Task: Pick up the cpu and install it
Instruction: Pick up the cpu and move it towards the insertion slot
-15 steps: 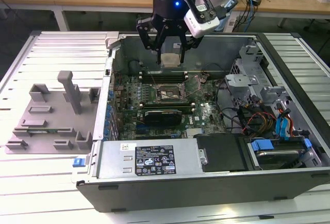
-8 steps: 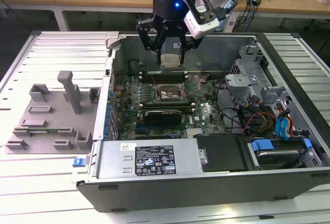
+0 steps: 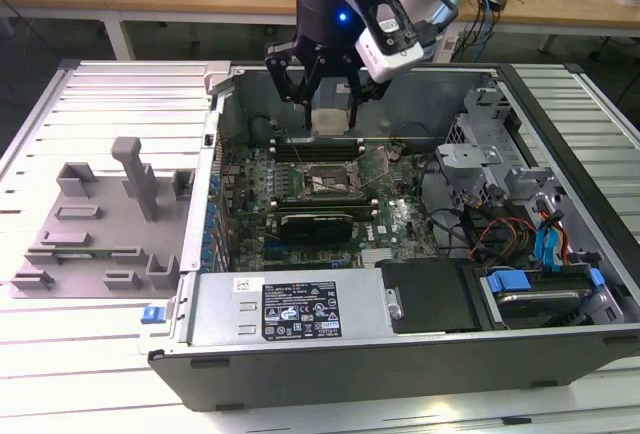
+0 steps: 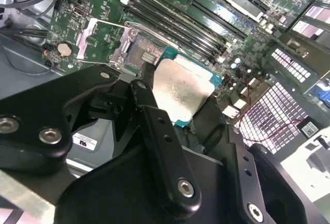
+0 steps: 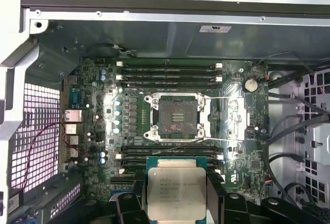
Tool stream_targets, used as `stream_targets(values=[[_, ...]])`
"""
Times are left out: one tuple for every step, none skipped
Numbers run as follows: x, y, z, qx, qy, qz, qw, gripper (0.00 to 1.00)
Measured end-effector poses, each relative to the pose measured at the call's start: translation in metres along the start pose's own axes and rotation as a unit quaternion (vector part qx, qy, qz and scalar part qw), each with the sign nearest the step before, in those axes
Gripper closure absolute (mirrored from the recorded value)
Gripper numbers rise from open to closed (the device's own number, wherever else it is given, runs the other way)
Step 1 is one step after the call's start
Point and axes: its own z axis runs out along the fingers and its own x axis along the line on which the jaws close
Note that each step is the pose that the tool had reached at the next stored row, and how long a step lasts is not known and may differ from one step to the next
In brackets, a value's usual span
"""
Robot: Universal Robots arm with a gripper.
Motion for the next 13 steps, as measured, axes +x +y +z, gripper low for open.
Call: stream_targets(values=[[0.0,0.0,0.0008,0.0001,0.0,0.0,1.0,0.45],[0.0001,-0.0001,0.0012,0.0,0.0,0.0,1.0,0.45],[0.0,-0.0001,0.0014,0.0,0.0,0.0,1.0,0.45],[0.0001,-0.0001,0.0017,0.0,0.0,0.0,1.0,0.45],[0.0001,-0.0001,0.0018,0.0,0.0,0.0,1.0,0.45],[0.0001,-0.0001,0.002,0.0,0.0,0.0,1.0,0.45],[0.0001,-0.0001,0.0023,0.0,0.0,0.0,1.0,0.45],[0.0001,-0.0001,0.0025,0.0,0.0,0.0,1.0,0.45],[0.0001,-0.0001,0.0026,0.0,0.0,0.0,1.0,0.45],[0.0001,-0.0001,0.0027,0.0,0.0,0.0,1.0,0.45],[0.0001,-0.0002,0.0028,0.0,0.0,0.0,1.0,0.45],[0.0001,-0.0002,0.0032,0.0,0.0,0.0,1.0,0.45],[0.0001,-0.0002,0.0039,0.0,-0.0001,0.0,1.0,0.45]])
